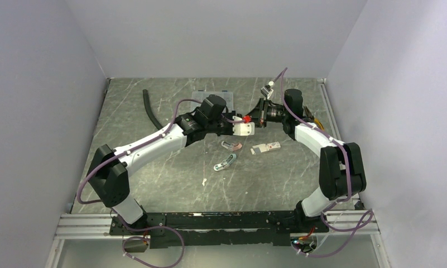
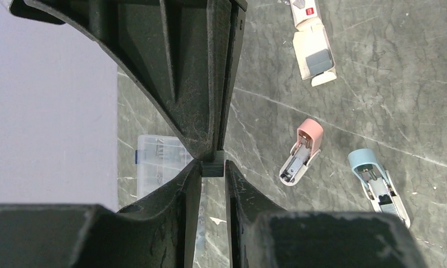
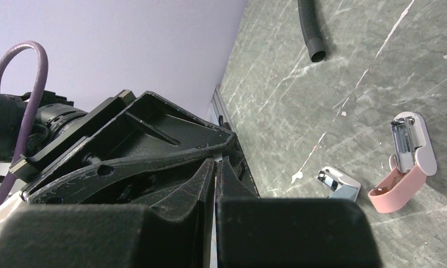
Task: Load the staples into the stapler
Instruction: Adjust the staple.
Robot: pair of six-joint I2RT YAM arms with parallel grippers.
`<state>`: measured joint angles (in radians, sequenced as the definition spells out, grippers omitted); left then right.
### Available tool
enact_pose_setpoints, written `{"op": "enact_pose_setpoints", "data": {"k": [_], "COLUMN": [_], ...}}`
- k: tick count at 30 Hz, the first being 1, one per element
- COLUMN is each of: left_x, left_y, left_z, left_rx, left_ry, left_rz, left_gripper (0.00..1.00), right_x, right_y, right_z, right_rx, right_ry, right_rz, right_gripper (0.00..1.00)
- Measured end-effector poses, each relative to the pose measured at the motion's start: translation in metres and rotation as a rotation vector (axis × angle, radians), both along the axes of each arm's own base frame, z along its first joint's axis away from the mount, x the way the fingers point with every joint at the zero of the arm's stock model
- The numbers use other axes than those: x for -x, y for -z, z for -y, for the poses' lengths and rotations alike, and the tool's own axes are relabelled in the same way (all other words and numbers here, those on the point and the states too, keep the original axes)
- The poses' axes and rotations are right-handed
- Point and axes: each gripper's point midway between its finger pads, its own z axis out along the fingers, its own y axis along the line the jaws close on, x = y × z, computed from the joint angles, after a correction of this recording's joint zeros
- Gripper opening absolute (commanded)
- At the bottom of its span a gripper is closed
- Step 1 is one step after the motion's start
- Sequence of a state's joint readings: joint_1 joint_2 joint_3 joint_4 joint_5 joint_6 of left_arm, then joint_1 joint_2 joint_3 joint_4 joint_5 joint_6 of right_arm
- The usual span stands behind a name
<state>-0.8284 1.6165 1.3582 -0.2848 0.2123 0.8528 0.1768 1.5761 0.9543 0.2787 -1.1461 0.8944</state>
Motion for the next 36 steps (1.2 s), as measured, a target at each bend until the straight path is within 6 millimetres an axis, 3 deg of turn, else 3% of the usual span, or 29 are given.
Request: {"op": "enact_pose_setpoints", "data": {"k": [13,36], "left_x": [0.0003,-0.0027], "left_y": [0.0008,0.0087], "left_z": [-0.0005,-0.0047], "left_rx": [-0.007,-0.03], "left_ry": [0.004,-0.009], "left_rz": [0.004,0.021], "left_gripper": [0.37,0.28], "right_x": [-0.0002,0.0], "right_y": [0.0009,0.0009], "right_z": [0.0,0.0], "right_rx": [0.001,0.0], "right_ry": [0.0,-0.001], "right_rz": [-0.002,-0.002], "right_gripper": [0.04,0.04]}}
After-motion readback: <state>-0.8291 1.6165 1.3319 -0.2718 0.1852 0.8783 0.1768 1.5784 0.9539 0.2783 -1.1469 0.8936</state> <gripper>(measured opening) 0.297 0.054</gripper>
